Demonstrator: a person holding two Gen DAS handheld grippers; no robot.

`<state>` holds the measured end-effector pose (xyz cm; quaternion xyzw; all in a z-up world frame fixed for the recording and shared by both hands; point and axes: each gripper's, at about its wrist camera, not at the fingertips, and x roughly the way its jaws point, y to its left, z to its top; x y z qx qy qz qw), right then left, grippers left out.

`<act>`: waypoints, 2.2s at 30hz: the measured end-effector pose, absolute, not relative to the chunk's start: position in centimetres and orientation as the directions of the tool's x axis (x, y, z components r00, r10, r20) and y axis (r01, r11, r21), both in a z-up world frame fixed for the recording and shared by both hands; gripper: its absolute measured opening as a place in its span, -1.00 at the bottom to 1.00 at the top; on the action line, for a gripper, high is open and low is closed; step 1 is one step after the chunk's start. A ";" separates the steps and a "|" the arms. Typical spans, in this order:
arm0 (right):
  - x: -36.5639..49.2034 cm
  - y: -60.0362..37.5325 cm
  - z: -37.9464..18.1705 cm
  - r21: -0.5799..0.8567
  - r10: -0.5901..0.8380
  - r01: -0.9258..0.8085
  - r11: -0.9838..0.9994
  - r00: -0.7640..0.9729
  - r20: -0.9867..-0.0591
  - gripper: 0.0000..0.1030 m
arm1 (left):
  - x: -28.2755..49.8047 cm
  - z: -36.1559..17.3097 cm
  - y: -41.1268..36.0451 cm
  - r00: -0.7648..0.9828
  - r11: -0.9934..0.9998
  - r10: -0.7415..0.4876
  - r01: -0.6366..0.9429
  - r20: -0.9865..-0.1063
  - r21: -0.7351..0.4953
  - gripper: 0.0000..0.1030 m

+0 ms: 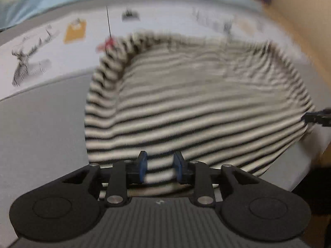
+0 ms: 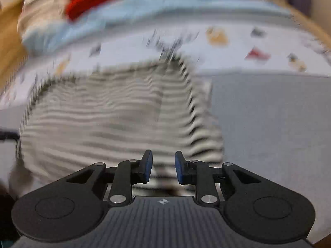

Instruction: Fold small clothes

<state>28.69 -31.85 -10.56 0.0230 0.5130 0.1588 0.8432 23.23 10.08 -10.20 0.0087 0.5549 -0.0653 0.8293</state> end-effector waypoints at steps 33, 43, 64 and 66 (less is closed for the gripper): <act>35.2 -25.0 -12.2 0.142 0.243 -0.259 0.955 0.419 -0.875 -0.45 | 33.3 -12.9 7.1 0.407 0.993 -0.033 -0.090 -0.913 -0.076 -0.37; 36.9 -29.1 -13.4 0.149 0.159 -0.059 0.987 0.439 -0.884 -0.46 | 34.1 -11.6 10.4 0.487 0.963 -0.010 -0.232 -0.873 -0.141 -0.36; 33.8 -31.7 -11.5 0.200 0.229 -0.112 0.973 0.393 -0.891 -0.34 | 30.8 -11.4 8.2 0.349 0.995 -0.099 0.054 -0.932 -0.085 0.01; 33.1 -30.9 -12.1 0.110 0.165 -0.167 0.980 0.364 -0.917 -0.34 | 30.1 -10.9 7.6 0.375 0.995 -0.082 0.079 -0.923 -0.056 0.01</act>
